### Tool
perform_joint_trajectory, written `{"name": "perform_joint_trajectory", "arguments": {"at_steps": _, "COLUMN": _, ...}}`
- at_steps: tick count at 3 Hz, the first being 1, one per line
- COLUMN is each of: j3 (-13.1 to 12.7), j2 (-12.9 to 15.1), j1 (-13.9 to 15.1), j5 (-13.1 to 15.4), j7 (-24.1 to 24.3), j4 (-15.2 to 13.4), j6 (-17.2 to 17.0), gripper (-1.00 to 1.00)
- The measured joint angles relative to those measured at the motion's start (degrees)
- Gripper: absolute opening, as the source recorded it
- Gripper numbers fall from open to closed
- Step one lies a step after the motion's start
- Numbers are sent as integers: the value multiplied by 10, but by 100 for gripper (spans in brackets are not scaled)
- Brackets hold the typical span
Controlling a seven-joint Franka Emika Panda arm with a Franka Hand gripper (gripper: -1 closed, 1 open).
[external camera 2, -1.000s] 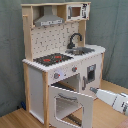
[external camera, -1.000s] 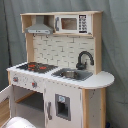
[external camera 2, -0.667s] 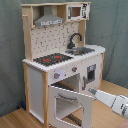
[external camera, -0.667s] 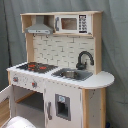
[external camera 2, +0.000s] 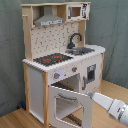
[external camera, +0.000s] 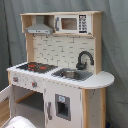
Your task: Play with the kitchen
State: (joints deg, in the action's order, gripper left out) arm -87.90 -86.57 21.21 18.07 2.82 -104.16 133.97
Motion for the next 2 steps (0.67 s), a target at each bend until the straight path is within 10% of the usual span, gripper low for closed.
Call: {"name": "perform_joint_trajectory", "arguments": {"at_steps": 2, "j3": -40, "j2": 0, "j1": 19, "j5": 22, "j7": 148, "j4": 1, "j6": 0, "gripper": 100}}
